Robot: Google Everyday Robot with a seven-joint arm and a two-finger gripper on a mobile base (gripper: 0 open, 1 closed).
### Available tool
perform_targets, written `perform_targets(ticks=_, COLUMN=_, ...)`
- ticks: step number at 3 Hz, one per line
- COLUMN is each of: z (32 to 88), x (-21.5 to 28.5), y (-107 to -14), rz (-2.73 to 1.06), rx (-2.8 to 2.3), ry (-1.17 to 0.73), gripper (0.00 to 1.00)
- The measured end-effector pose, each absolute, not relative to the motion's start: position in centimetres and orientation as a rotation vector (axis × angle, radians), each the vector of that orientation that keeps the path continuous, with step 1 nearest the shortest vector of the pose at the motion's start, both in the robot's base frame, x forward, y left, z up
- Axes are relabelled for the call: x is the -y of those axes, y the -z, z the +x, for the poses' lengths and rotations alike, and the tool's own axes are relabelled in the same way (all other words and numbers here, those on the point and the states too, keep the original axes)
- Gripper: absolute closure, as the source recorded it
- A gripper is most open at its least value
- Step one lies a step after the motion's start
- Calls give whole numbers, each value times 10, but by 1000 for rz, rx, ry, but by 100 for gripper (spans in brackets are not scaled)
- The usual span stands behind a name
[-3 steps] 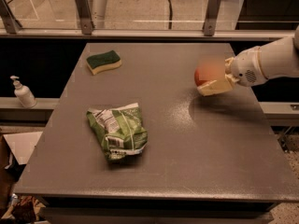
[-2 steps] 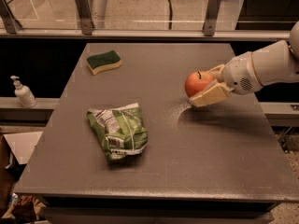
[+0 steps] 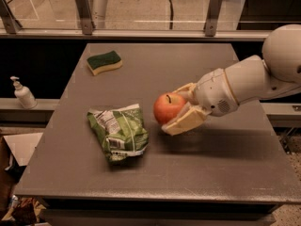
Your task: Move apple near green jalapeno chip bag
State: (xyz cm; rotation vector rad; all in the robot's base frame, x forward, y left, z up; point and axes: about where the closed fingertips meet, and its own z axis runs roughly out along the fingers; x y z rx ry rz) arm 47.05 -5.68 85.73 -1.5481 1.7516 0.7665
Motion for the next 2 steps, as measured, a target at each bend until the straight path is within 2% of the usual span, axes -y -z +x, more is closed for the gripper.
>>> perform_targets(ticks=2, z=417, x=-4, y=-846, rz=-1689, rx=-1573, ry=-837, gripper=100)
